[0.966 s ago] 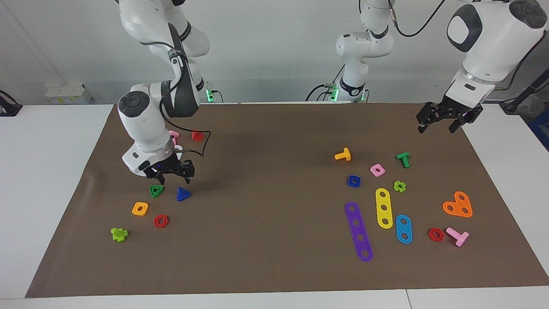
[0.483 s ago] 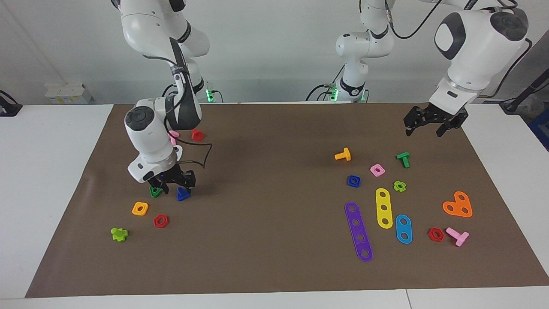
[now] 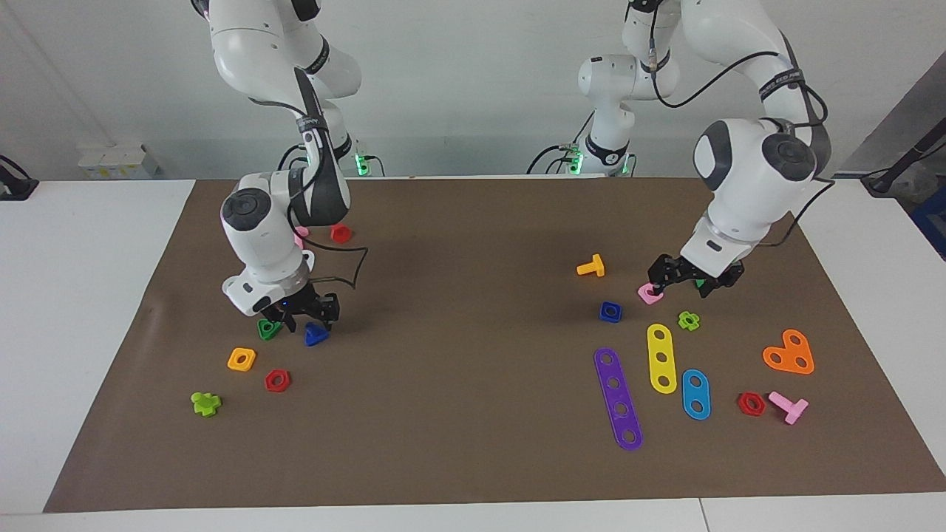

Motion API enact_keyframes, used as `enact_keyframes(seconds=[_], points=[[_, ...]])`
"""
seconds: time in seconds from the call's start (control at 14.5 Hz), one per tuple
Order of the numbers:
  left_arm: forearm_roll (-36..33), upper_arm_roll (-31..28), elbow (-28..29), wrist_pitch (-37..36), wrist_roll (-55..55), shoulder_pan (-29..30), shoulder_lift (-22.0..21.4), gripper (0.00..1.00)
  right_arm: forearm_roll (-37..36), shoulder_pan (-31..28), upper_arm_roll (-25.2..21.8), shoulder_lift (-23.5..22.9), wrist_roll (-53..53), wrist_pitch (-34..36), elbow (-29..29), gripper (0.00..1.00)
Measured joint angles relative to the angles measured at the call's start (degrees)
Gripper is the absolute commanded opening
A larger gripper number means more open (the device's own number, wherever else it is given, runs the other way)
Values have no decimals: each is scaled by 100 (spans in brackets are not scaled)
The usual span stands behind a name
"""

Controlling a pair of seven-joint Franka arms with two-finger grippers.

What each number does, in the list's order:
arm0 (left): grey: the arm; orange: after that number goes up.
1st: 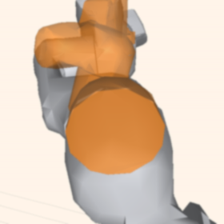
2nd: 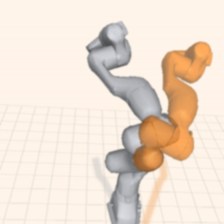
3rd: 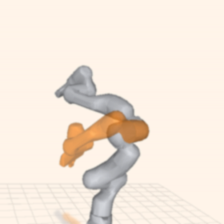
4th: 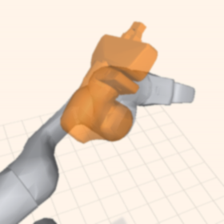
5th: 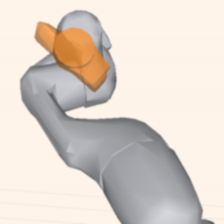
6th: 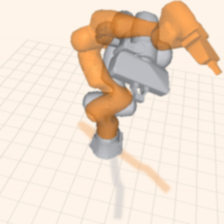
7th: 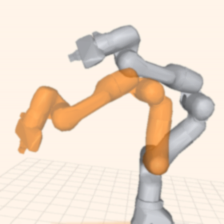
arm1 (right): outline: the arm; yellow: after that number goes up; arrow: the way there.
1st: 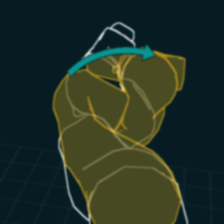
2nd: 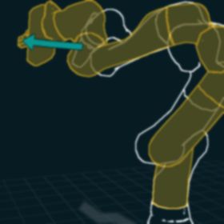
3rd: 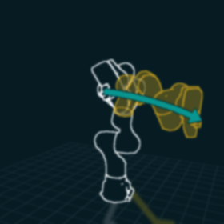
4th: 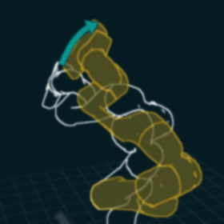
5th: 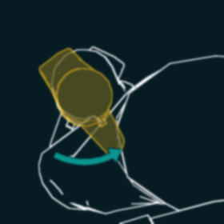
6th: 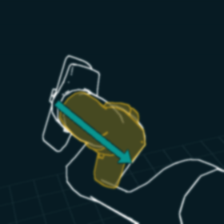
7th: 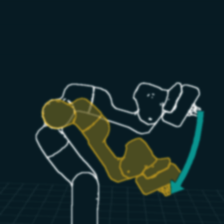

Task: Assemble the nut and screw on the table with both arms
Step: 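Reach the left gripper to the blue square nut and grasp it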

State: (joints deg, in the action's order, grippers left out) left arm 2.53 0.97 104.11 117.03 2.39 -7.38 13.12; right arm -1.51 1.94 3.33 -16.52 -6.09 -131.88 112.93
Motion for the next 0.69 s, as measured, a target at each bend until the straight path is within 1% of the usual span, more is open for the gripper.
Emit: enact_keyframes(seconds=[0.07,0.14,0.28,0.34,0.41,0.69], points=[[56,9,119,214,230,-92,112,92,0,0,0,0,0,0,29,69],[153,13,217,390,508,-170,215,89,0,0,0,0,0,0,59,69],[278,13,378,642,1004,-244,378,88,0,-1,-2,1,0,0,99,68],[303,12,450,740,1187,-278,442,88,0,-1,-2,1,0,0,107,65],[311,15,535,836,1290,-321,482,88,0,-1,-2,2,0,0,110,62],[313,21,761,959,1378,-478,501,86,0,-9,-16,5,0,-113,114,61]])
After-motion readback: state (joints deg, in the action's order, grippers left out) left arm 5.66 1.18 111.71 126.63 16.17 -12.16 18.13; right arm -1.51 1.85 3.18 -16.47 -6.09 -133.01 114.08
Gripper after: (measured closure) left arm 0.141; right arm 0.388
